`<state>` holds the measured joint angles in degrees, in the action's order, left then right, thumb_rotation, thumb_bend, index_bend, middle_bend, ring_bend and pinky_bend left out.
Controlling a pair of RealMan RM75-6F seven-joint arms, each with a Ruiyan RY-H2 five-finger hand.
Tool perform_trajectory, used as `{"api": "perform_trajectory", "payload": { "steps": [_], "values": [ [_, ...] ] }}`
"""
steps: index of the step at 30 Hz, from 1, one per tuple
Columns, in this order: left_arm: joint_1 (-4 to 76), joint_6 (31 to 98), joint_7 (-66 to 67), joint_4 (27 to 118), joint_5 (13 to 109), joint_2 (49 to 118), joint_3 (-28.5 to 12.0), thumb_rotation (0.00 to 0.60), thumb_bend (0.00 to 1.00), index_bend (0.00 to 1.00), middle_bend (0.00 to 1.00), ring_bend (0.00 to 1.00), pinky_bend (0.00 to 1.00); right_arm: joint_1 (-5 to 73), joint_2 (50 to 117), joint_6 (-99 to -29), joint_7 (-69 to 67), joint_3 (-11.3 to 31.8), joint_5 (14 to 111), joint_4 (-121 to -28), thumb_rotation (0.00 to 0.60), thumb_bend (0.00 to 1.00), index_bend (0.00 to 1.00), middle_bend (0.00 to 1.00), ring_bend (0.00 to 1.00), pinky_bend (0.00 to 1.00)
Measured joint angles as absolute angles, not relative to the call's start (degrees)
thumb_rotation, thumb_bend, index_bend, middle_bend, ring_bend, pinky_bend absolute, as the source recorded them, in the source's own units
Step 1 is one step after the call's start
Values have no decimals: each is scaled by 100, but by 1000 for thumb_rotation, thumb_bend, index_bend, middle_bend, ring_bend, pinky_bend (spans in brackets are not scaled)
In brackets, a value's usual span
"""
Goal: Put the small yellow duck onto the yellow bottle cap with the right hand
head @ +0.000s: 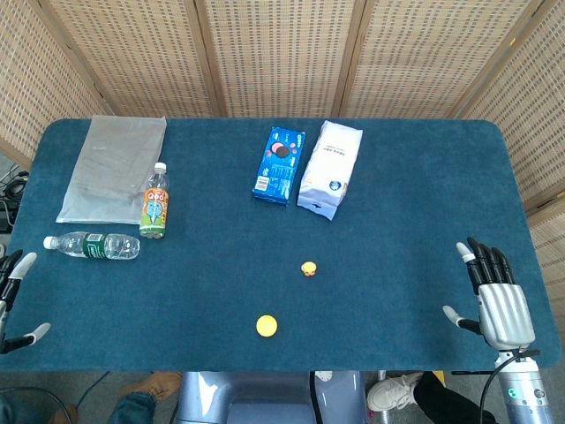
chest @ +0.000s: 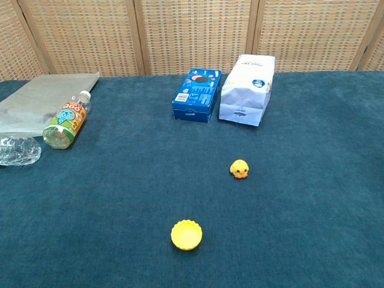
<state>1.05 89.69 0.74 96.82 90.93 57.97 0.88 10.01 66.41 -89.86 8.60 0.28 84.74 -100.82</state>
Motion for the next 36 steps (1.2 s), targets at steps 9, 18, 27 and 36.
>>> {"api": "perform_trajectory", "payload": {
  "steps": [9, 18, 27, 36],
  "values": [
    [115, 8928, 144, 9678, 9068, 5832, 76, 600, 52, 0, 0, 0, 0, 1060, 6737, -8761, 880, 85, 8598, -10073, 600, 0, 71, 0, 0, 0],
    [187, 8784, 241, 9675, 8959, 5881, 24, 600, 51, 0, 0, 0, 0, 1815, 6974, -7487, 811, 558, 8076, -10153, 600, 0, 290, 0, 0, 0],
    [276, 8575, 379, 9679, 8771, 5943, -28, 600, 52, 0, 0, 0, 0, 2979, 7528, -6040, 1662, 1136, 6289, -10398, 600, 88, 366, 0, 0, 0],
    [342, 8426, 360, 9649, 8646, 5957, -60, 600, 51, 0, 0, 0, 0, 4048, 8939, -5773, 2828, 1448, 4295, -9722, 600, 168, 382, 0, 0, 0]
  ]
}}
